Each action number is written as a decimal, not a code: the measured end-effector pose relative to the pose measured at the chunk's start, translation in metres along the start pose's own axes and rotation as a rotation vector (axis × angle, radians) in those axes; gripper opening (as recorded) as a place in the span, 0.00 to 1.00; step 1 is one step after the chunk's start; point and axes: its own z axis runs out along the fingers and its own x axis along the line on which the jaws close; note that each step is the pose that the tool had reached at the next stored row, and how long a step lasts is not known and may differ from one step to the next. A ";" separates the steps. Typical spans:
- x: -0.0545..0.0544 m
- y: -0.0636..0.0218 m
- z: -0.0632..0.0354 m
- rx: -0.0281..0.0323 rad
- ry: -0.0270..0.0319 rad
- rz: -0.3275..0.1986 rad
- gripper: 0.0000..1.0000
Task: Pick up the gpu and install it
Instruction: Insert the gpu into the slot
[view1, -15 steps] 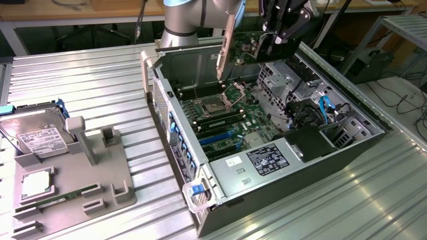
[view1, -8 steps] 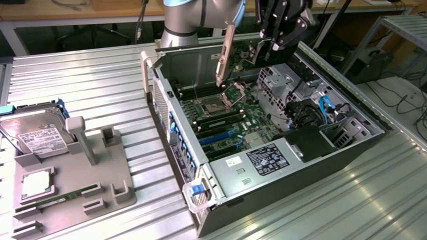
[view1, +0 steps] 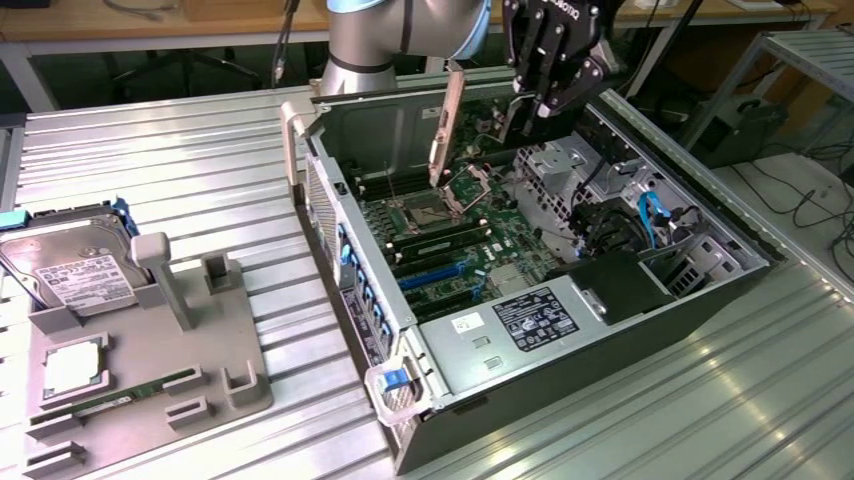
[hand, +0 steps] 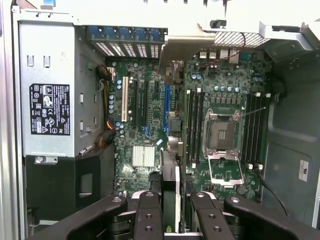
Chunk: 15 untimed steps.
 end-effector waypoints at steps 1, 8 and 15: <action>0.000 0.0000 0.0017 -0.0001 0.0001 0.000 0.27; 0.000 0.0002 0.0117 0.0003 -0.0004 -0.001 0.27; 0.000 0.0009 0.0266 0.0002 -0.0004 -0.001 0.27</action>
